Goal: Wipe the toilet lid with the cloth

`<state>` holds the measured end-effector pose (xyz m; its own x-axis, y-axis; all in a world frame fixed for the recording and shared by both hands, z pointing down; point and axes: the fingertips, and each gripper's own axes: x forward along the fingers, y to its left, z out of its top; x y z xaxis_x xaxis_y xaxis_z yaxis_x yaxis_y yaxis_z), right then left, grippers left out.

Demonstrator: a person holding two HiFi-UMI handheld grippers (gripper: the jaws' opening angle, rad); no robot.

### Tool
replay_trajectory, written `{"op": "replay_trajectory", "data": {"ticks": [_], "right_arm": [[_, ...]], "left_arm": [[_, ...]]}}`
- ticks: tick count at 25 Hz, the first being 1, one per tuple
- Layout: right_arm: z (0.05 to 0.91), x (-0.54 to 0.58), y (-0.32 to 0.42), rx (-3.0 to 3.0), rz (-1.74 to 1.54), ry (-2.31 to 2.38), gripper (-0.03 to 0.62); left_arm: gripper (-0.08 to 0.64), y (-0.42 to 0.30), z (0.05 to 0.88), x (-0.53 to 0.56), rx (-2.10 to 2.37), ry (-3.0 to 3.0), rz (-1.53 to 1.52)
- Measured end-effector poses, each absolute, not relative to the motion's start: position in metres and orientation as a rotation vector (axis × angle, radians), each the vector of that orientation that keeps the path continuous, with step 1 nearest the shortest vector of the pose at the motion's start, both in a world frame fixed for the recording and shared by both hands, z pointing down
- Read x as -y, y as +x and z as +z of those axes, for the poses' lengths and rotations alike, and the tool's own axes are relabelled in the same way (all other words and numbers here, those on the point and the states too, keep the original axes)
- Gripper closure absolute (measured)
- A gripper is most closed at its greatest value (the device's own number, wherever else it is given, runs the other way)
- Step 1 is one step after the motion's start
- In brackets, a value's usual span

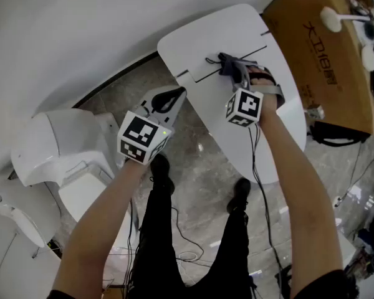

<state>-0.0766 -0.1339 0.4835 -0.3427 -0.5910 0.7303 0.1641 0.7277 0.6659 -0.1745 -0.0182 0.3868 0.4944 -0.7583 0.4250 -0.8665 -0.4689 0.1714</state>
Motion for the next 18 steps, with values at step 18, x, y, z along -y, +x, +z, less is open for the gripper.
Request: {"op": "replay_trajectory", "data": {"ticks": [18], "right_arm": [[0.504,0.099,-0.086,1.785,-0.743,0.279,0.529]], "left_arm": [[0.543,-0.172,0.395,0.005,1.341,2.352,0.432]]}}
